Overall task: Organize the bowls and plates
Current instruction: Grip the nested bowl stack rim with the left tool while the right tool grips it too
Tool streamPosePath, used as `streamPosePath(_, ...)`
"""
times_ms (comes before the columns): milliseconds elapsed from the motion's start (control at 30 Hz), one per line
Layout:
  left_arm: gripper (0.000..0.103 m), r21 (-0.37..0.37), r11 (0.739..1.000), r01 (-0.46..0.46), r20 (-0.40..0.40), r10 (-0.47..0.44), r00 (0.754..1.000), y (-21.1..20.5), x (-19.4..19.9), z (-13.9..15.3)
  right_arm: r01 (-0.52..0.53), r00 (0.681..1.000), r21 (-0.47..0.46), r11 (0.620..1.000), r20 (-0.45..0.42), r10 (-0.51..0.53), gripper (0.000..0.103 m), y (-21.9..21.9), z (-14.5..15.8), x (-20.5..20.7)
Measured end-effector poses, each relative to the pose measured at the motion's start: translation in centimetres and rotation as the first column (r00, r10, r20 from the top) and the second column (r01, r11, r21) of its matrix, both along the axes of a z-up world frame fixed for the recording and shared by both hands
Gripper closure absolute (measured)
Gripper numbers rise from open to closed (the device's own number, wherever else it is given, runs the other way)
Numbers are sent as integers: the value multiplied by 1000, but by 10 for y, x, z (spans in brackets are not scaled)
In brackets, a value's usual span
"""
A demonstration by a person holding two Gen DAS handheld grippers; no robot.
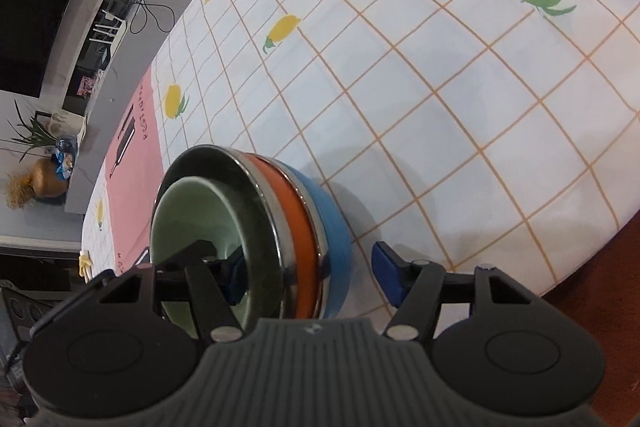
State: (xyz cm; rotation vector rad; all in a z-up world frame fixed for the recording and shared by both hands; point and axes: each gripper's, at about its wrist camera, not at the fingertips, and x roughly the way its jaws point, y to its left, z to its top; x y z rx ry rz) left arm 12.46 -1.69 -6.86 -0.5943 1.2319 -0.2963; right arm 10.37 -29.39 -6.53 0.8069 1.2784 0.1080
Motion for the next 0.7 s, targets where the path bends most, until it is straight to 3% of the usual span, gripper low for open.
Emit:
streamPosePath(233, 35, 6, 1000, 13, -25, -13, 1000, -8, -1, -9, -3, 1000, 55, 998, 4, 3, 41, 1, -9, 1)
streamPosePath(367, 36, 9, 1000, 27, -33, -27, 999, -12, -1, -13, -4, 1000, 54, 999, 8, 4, 47, 0, -8, 1)
streamPosePath(700, 42, -7, 999, 39, -36, -39, 999, -12, 0, -15, -12, 1000, 40, 999, 16, 12, 49, 1, -8, 1)
